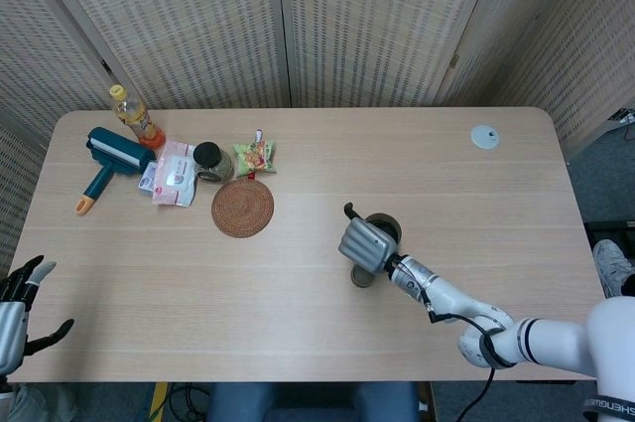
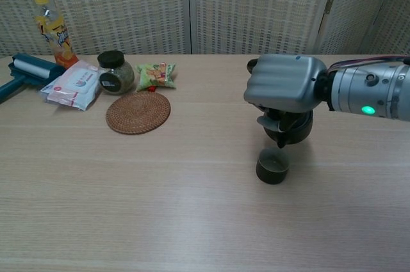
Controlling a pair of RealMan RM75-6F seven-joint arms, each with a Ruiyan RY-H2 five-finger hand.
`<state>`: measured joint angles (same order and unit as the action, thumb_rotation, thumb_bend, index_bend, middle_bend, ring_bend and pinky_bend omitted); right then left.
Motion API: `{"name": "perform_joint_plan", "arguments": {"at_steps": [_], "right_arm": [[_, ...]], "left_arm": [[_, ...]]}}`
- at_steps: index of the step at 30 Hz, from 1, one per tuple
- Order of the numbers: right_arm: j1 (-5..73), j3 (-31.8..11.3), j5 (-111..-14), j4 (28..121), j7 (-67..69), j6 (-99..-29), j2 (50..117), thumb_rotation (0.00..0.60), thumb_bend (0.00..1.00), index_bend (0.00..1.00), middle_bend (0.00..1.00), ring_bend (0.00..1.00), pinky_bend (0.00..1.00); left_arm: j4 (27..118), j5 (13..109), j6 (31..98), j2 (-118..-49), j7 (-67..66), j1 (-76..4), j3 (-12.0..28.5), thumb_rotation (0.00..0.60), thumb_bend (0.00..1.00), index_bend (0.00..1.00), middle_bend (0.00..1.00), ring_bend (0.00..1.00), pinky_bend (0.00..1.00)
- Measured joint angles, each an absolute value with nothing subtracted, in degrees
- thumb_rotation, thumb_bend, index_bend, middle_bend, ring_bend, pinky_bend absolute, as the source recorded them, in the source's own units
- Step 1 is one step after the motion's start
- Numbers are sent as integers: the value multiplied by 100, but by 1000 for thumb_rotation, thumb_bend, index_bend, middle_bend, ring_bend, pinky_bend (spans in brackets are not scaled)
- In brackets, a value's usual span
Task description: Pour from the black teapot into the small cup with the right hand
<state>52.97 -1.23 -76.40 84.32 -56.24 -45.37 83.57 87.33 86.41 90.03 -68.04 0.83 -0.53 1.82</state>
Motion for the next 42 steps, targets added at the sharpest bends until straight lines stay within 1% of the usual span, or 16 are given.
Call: {"name": "perform_joint_plan", "arguments": {"at_steps": [15,26,32,42], "right_arm": [[5475,-61,-7344,8603,-6269,-4525,8417,347,585,1000,943,911,242],[5538,7,-7313,8621,-6408,-4614,8445,348,585,1000,944,911,246],[5506,6,-7347,8621,-6239,-4721,8448,347,584,1000,943,911,246],[5290,-9,-7512,8671,-5492,-5017,8415,354,584,1000,943,911,247]], "left_arm": [[8674,8641,9026,-6807,172,-26,192,600,189,157,86,139,169],[8678,8642,9025,-6797,183,-23,203,600,188,157,86,139,169],[8682,8640,9020,-6782,186,-18,200,600,189,157,86,139,169],[8775,8689,9024,-6759,107,-30,193,600,188,157,86,139,169]]}}
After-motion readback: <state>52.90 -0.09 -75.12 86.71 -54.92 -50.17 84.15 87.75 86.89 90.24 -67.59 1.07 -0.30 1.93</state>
